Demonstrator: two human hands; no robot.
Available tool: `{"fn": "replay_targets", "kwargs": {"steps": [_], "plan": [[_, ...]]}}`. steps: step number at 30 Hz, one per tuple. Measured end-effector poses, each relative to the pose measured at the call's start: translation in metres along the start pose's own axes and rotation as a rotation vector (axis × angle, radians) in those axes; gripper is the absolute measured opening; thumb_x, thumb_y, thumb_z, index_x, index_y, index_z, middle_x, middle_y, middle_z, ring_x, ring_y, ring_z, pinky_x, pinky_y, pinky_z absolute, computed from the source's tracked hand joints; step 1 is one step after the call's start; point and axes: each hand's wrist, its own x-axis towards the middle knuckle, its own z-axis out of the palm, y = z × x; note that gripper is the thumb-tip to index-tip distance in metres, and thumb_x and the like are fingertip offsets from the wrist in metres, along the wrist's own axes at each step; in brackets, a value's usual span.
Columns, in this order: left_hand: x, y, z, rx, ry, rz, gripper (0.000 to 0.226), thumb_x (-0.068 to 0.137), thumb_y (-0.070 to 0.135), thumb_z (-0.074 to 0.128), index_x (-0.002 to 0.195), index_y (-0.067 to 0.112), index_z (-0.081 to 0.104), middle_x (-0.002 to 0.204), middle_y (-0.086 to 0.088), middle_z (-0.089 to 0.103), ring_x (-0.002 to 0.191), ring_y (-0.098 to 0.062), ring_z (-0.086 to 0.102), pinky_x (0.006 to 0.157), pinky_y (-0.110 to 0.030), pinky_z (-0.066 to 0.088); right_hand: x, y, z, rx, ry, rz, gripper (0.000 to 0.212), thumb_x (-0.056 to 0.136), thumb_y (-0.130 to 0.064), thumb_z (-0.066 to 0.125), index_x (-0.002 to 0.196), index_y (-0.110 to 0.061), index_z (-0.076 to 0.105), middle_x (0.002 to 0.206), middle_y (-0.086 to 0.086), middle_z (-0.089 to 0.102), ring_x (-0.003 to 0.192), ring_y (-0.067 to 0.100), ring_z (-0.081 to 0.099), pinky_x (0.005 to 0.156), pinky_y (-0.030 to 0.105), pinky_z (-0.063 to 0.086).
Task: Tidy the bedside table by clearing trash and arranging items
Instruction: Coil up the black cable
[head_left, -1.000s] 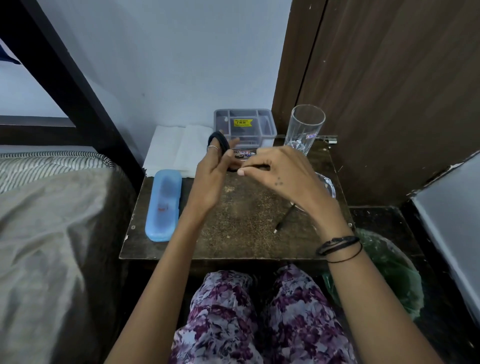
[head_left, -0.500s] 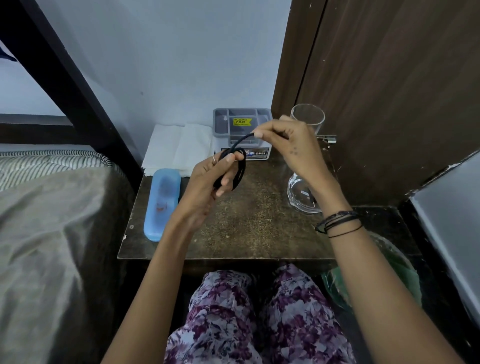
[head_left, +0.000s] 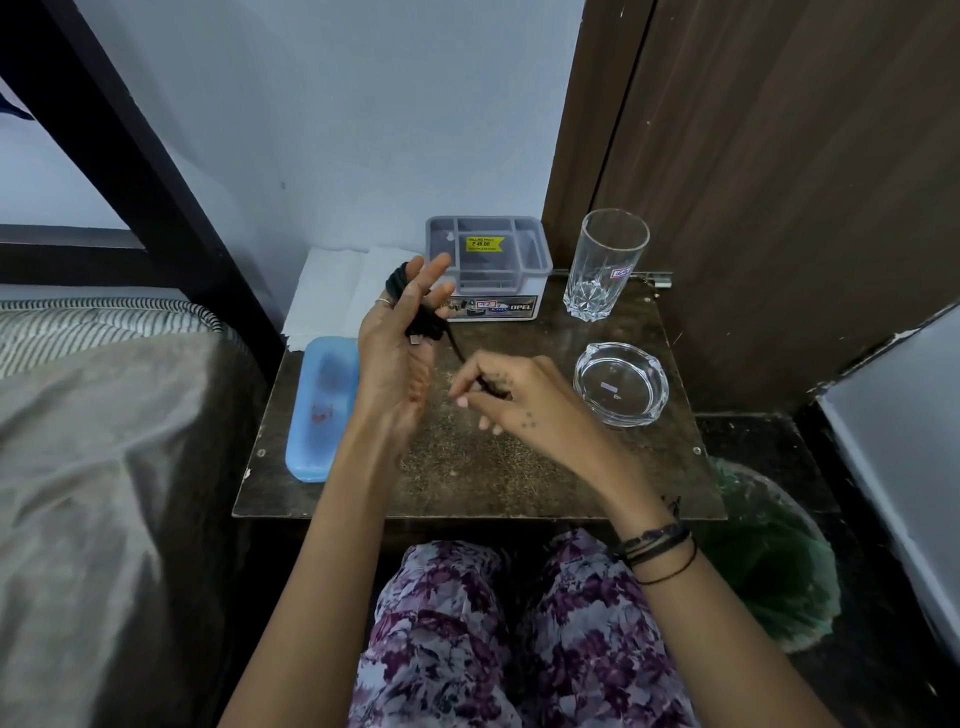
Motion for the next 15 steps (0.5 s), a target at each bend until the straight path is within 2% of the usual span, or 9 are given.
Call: {"fn": "replay_targets", "kwargs": {"steps": [3, 6, 9, 10, 12, 14, 15], "plan": [[0.005, 0.002, -0.003, 0.236, 0.047, 0.045, 0.021, 0.093, 0.006, 0.048, 0.113, 0.01, 0.049, 0.098, 0.005, 0.071, 0.087, -0.002, 0.068, 0.075, -0.013, 0.051, -0.004, -0.01, -0.006, -0.051, -0.02, 0.016, 0.014, 0.089, -0.02, 0.059, 0.098, -0.026, 0.068, 0.076, -0.016, 0.067, 0.065, 0.022, 0.068, 0.064, 0.043, 0.058], [0.003, -0.005, -0.004, 0.456, -0.001, 0.033, 0.02, 0.09, 0.008, 0.053, 0.102, 0.023, 0.056, 0.11, 0.005, 0.063, 0.093, 0.0, 0.061, 0.089, -0.019, 0.045, -0.001, -0.023, -0.016, -0.063, -0.004, -0.018, 0.014, 0.087, -0.023, 0.061, 0.095, -0.031, 0.069, 0.078, -0.008, 0.07, 0.062, 0.013, 0.063, 0.062, 0.035, 0.056], [0.001, -0.013, -0.004, 0.48, -0.009, 0.016, 0.02, 0.091, 0.012, 0.054, 0.104, 0.027, 0.057, 0.122, 0.003, 0.058, 0.109, -0.005, 0.057, 0.097, -0.022, 0.039, 0.002, -0.034, -0.023, -0.061, -0.084, -0.038, 0.014, 0.083, -0.024, 0.065, 0.094, -0.032, 0.068, 0.08, -0.006, 0.069, 0.069, 0.009, 0.062, 0.072, 0.035, 0.056], [0.002, -0.014, -0.005, 0.457, -0.002, 0.016, 0.02, 0.092, 0.012, 0.052, 0.106, 0.026, 0.055, 0.123, 0.003, 0.057, 0.109, -0.006, 0.058, 0.096, -0.022, 0.04, 0.002, -0.036, -0.024, -0.068, -0.133, -0.044, 0.015, 0.083, -0.023, 0.066, 0.096, -0.031, 0.068, 0.083, -0.006, 0.069, 0.07, 0.008, 0.061, 0.074, 0.035, 0.055], [0.003, -0.014, -0.008, 0.452, -0.012, 0.019, 0.019, 0.097, 0.011, 0.043, 0.107, 0.025, 0.05, 0.115, 0.002, 0.059, 0.096, -0.007, 0.064, 0.086, -0.022, 0.047, 0.0, -0.04, -0.024, -0.053, -0.197, -0.059, 0.021, 0.081, -0.02, 0.068, 0.1, -0.026, 0.065, 0.089, -0.008, 0.065, 0.076, 0.008, 0.06, 0.076, 0.031, 0.053], [0.0, -0.011, -0.01, 0.559, -0.051, 0.014, 0.015, 0.098, 0.013, 0.039, 0.108, 0.015, 0.05, 0.099, -0.009, 0.061, 0.074, -0.013, 0.062, 0.068, -0.022, 0.05, 0.0, -0.04, -0.028, 0.027, -0.212, -0.055, 0.029, 0.08, -0.013, 0.069, 0.108, -0.019, 0.061, 0.092, -0.009, 0.059, 0.082, 0.007, 0.059, 0.075, 0.016, 0.05], [-0.002, -0.01, -0.01, 0.621, -0.064, 0.007, 0.015, 0.097, 0.014, 0.04, 0.106, 0.012, 0.051, 0.093, -0.013, 0.058, 0.068, -0.016, 0.058, 0.063, -0.024, 0.048, 0.001, -0.04, -0.031, 0.072, -0.213, -0.053, 0.033, 0.08, -0.009, 0.069, 0.111, -0.016, 0.059, 0.094, -0.01, 0.057, 0.083, 0.005, 0.057, 0.074, 0.011, 0.048]]}}
